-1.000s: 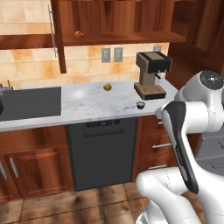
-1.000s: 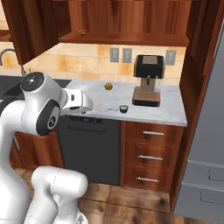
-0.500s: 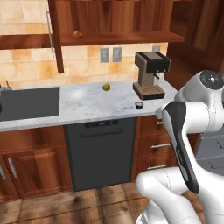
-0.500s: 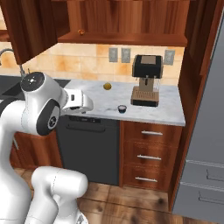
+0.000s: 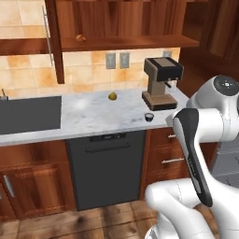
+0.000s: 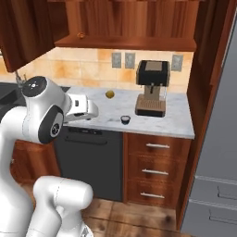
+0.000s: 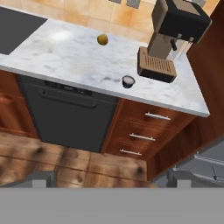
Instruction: Pick the yogurt and yogurt from the counter and place them in the cabinets closest to them.
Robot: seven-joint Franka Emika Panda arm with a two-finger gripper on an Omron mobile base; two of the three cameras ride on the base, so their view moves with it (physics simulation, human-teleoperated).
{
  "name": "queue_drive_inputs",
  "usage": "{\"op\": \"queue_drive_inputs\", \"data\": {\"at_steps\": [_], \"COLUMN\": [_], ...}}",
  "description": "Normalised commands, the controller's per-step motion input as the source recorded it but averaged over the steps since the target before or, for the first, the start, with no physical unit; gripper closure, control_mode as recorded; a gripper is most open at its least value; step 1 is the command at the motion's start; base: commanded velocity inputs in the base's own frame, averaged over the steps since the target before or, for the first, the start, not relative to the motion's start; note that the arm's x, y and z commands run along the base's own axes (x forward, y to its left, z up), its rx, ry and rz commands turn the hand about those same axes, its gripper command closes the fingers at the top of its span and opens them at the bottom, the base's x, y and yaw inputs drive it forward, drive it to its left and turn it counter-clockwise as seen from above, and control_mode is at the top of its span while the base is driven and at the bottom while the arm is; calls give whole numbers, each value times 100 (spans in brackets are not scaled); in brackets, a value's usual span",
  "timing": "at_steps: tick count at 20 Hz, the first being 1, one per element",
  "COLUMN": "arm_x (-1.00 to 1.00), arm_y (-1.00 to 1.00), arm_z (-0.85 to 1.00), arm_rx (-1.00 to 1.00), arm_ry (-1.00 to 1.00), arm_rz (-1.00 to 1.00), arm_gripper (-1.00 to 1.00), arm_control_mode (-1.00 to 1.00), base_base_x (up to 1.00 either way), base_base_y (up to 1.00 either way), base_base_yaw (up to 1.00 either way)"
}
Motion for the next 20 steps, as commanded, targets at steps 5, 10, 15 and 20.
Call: {"op": "queue_drive_inputs", "data": {"at_steps": [5, 10, 15, 20], "arm_x": [0, 0, 0, 0], "arm_y": [0, 0, 0, 0], "arm_z": [0, 0, 0, 0], "arm_rx": [0, 0, 0, 0], "arm_ry": [0, 0, 0, 0], "arm_rz": [0, 0, 0, 0], "arm_gripper": [-100, -100, -100, -100], "arm_control_mode": [100, 100, 100, 100], "base_base_x": [53, 55, 49, 45], "base_base_y": [-12, -13, -20, -21], "base_base_yaw": [0, 0, -2, -2]}}
